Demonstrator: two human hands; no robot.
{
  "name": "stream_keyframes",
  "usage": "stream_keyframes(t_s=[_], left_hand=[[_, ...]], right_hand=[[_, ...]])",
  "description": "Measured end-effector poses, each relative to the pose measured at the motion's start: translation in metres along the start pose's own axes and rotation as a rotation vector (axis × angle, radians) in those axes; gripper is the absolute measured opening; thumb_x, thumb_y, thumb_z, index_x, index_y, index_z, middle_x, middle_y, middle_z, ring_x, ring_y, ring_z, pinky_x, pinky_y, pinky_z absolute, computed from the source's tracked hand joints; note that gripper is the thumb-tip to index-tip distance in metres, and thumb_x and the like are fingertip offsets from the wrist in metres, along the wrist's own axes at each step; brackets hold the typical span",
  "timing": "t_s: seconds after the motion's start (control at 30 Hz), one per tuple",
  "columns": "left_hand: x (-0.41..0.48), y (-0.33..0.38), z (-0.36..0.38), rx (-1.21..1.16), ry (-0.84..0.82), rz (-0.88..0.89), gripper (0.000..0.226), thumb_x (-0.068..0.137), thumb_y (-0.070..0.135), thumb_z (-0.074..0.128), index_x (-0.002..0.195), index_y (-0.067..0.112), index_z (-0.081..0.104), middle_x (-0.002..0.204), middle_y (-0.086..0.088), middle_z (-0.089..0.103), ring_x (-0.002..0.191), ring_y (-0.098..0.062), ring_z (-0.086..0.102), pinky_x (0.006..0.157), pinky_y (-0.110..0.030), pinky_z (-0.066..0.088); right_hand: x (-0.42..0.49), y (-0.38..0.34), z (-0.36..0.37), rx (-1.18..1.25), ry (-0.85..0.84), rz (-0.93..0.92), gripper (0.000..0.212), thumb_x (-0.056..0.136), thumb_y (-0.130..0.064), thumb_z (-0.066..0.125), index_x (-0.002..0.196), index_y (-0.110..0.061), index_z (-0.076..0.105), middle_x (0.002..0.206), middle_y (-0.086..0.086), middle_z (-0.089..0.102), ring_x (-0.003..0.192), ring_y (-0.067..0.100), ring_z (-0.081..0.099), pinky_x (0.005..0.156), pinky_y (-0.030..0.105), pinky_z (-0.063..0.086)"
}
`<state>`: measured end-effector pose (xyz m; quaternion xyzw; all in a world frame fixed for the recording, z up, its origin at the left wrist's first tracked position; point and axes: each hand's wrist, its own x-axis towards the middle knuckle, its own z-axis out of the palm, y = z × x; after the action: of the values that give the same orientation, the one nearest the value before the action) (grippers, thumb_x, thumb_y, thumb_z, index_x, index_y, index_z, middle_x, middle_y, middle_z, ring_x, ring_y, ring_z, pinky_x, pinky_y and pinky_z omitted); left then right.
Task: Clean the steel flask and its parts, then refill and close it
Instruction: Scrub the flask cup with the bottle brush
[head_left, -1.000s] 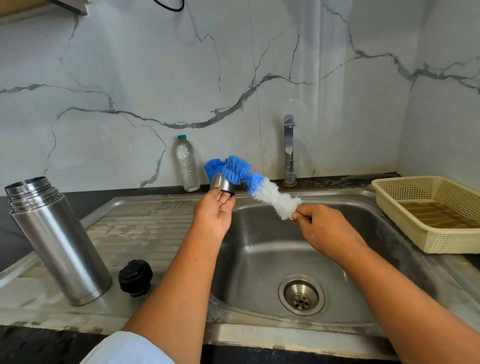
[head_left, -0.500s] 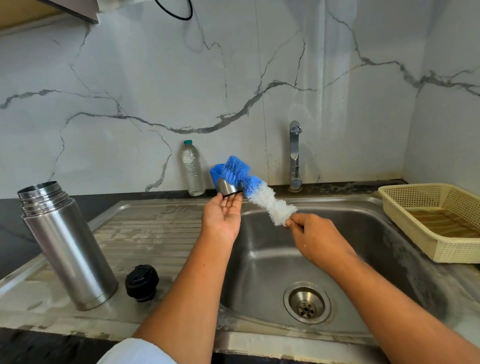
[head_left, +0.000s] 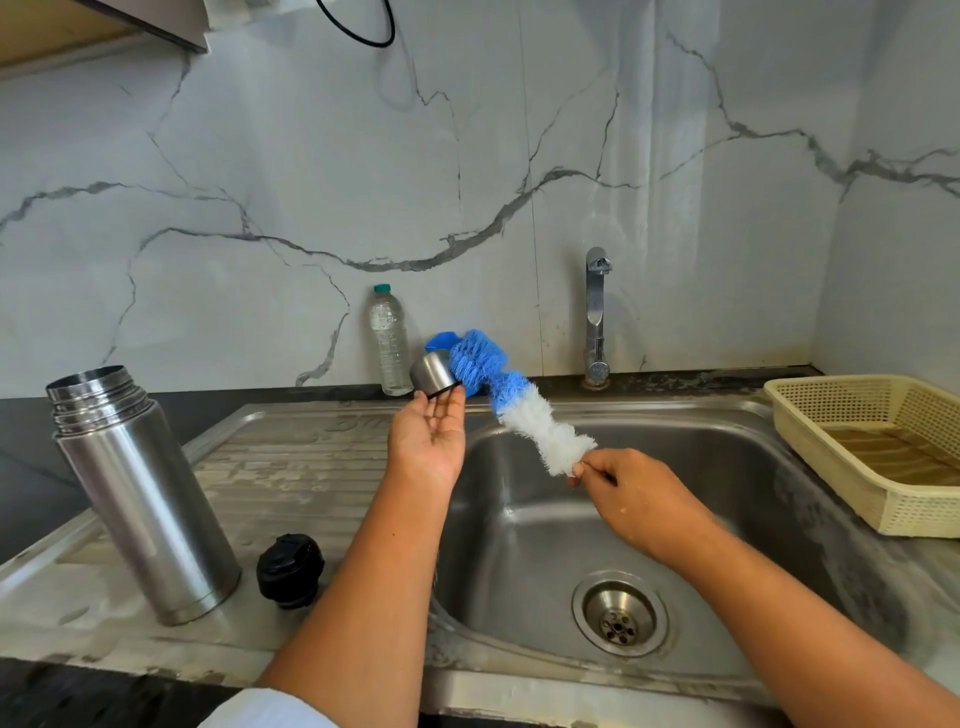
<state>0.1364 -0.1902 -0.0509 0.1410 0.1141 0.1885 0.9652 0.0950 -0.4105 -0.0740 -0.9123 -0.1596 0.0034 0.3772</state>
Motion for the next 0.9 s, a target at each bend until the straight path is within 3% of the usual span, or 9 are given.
stream_keyframes(t_s=[0.13,0.3,0.47,0.63,0.8,0.9], left_hand=[[-0.005,-0.011,0.001,0.047,-0.037,-0.03,0.028,0.107,0.002,0.045,0.131,-0.009,0.053,0.107,-0.027,0.069,0.098,-0.034,0.07,0.103,-0.046,0.052],[0.002,-0.001,-0.002,0.066,-0.005,0.03,0.029,0.108,0.003,0.045,0.133,-0.009,0.052,0.111,-0.025,0.067,0.104,-0.032,0.069,0.099,-0.044,0.053],[-0.004,-0.01,0.003,0.123,-0.082,-0.015,0.024,0.108,0.004,0.045,0.127,-0.006,0.056,0.113,-0.025,0.07,0.103,-0.033,0.07,0.101,-0.047,0.054],[0.002,-0.007,-0.003,0.237,-0.061,0.004,0.028,0.109,0.006,0.044,0.134,0.001,0.055,0.118,-0.024,0.07,0.106,-0.03,0.071,0.096,-0.042,0.057],[0.009,0.001,-0.001,0.245,-0.024,0.081,0.025,0.11,0.008,0.042,0.13,0.009,0.057,0.125,-0.019,0.068,0.103,-0.026,0.07,0.104,-0.041,0.053],[0.014,0.003,-0.005,0.286,-0.011,0.14,0.03,0.11,0.011,0.044,0.138,0.013,0.054,0.134,-0.016,0.066,0.109,-0.024,0.07,0.107,-0.04,0.052]], right_hand=[[0.006,-0.002,0.001,0.074,0.03,0.023,0.026,0.106,-0.031,0.046,0.099,-0.025,0.07,0.065,-0.008,0.056,0.044,0.002,0.042,0.042,0.014,0.032],[0.001,0.0,0.0,0.041,-0.04,0.009,0.028,0.106,-0.034,0.047,0.095,-0.027,0.071,0.059,-0.009,0.055,0.047,0.003,0.043,0.049,0.018,0.035],[0.004,0.0,-0.002,0.122,0.01,0.027,0.029,0.106,-0.031,0.045,0.094,-0.024,0.071,0.058,-0.009,0.054,0.046,0.006,0.042,0.05,0.021,0.037],[0.002,0.003,-0.003,0.113,-0.026,0.018,0.031,0.106,-0.034,0.046,0.09,-0.026,0.071,0.058,-0.008,0.054,0.049,0.008,0.043,0.053,0.024,0.039],[0.002,0.006,-0.008,0.098,-0.031,0.017,0.03,0.106,-0.034,0.046,0.091,-0.028,0.071,0.062,-0.006,0.056,0.053,0.01,0.045,0.053,0.025,0.039],[0.002,0.006,-0.006,0.048,-0.063,0.016,0.03,0.106,-0.035,0.046,0.091,-0.03,0.071,0.06,-0.008,0.056,0.053,0.009,0.045,0.055,0.024,0.039]])
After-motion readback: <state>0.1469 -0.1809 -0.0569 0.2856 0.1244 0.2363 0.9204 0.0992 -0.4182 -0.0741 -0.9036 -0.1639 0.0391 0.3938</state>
